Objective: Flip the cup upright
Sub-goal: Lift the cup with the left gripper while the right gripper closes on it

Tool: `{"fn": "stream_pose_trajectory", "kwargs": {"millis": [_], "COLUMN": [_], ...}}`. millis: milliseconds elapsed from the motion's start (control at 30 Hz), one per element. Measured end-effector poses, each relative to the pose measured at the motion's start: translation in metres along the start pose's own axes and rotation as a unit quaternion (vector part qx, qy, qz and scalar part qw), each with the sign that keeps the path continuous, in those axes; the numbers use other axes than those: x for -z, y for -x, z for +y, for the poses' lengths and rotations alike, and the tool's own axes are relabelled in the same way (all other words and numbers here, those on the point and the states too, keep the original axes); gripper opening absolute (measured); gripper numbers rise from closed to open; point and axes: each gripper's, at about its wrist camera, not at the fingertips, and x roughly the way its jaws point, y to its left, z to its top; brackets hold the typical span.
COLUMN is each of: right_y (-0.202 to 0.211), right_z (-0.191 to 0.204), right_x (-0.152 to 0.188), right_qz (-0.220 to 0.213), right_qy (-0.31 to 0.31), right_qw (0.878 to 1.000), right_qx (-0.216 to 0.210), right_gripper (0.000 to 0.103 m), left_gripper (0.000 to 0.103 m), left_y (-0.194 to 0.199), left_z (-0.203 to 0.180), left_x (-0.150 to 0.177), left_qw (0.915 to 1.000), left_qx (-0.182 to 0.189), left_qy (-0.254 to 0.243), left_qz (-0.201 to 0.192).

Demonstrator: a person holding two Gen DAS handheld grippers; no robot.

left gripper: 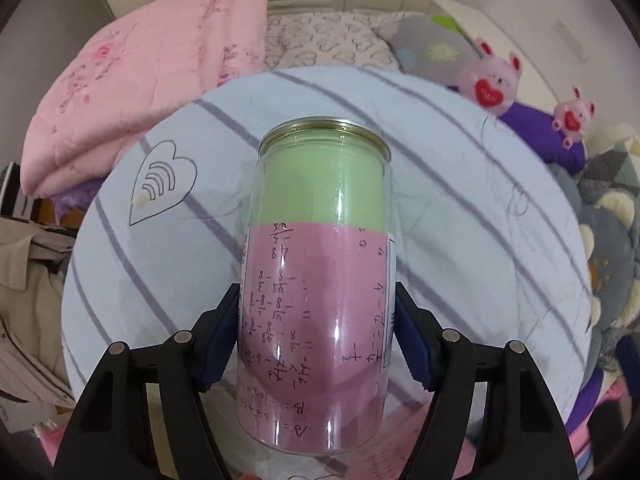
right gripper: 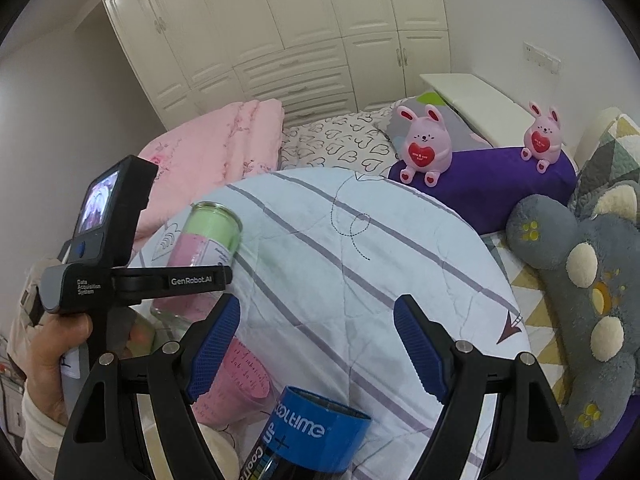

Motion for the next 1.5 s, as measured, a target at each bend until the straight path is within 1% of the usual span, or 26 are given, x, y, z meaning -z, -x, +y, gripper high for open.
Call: {"fn": "stream_pose_trajectory", "kwargs": {"millis": [33,100,133,300,400,533,633,700,800,900,933,1033,1167,1300,1400,1433,1500], "right_y": [-0.003,-0.01,-0.013,-0.022,-0.024,-0.024,-0.033,-0.041,-0.058,-0.08,-0.089,-0.108,-0.127,-0.149,-0.156,-0.158,-0.158], "right_z": [0.0,0.001,0.003,0.013,0.021,0.031,0.037,0.043,0.056,0.069,0.073,0.08,0.083,0.084,0.085,0.085,0.082], "right_x": [-0.002,-0.006,-0.008,-0.017,-0.022,-0.031,-0.041,-0.048,-0.058,-0.063,-0.064,-0.062,-0.06,-0.056,-0.053,-0.055,-0.056], "right_qz": [0.002,0.011,0.014,0.025,0.026,0.028,0.046,0.069,0.106,0.147,0.165,0.199,0.229,0.258,0.26,0.259,0.251], "right_qy": [0.002,0.008,0.01,0.025,0.037,0.042,0.032,0.023,0.016,0.002,-0.007,-0.034,-0.071,-0.091,-0.088,-0.088,-0.089], "right_qw": [1.0,1.0,1.0,0.999,0.998,0.998,0.998,0.997,0.994,0.988,0.985,0.977,0.965,0.955,0.955,0.954,0.955], "right_qx": [0.003,0.011,0.014,0.028,0.04,0.045,0.021,0.003,-0.018,-0.04,-0.05,-0.074,-0.105,-0.119,-0.117,-0.119,-0.128], "right_gripper": [0.081,0.081,0.081,0.081,0.081,0.081,0.081,0.081,0.081,0.081,0.081,0.081,0.081,0.081,0.08,0.068,0.069], "left_gripper": [0.074,0.084,0.085,0.087,0.087,0.089,0.09,0.093,0.094,0.094,0.094,0.094,0.094,0.097,0.097,0.097,0.097], "left_y": [0.0,0.005,0.008,0.031,0.045,0.058,0.063,0.065,0.064,0.061,0.06,0.058,0.052,0.047,0.045,0.044,0.044], "left_z": [-0.001,-0.002,-0.004,0.002,0.011,0.026,0.04,0.047,0.055,0.057,0.058,0.059,0.06,0.063,0.061,0.061,0.061], "left_x": [-0.001,0.003,0.002,0.008,0.012,0.017,0.023,0.027,0.032,0.036,0.036,0.038,0.038,0.036,0.034,0.033,0.033], "left_qw": [1.0,0.9999,0.9997,0.999,0.998,0.9972,0.9978,0.998,0.9983,0.9985,0.9985,0.9983,0.9982,0.9979,0.9975,0.9971,0.9971], "left_qx": [0.001,-0.005,-0.008,-0.006,-0.022,-0.028,-0.019,-0.009,-0.006,-0.003,-0.001,0.002,-0.004,-0.007,-0.02,-0.026,-0.025], "left_qy": [-0.003,-0.016,-0.021,-0.03,-0.029,-0.025,-0.018,-0.014,-0.016,-0.02,-0.023,-0.029,-0.035,-0.037,-0.042,-0.045,-0.045], "left_qz": [0.003,-0.002,-0.006,-0.033,-0.052,-0.065,-0.062,-0.061,-0.056,-0.052,-0.05,-0.051,-0.048,-0.052,-0.054,-0.055,-0.056]}}
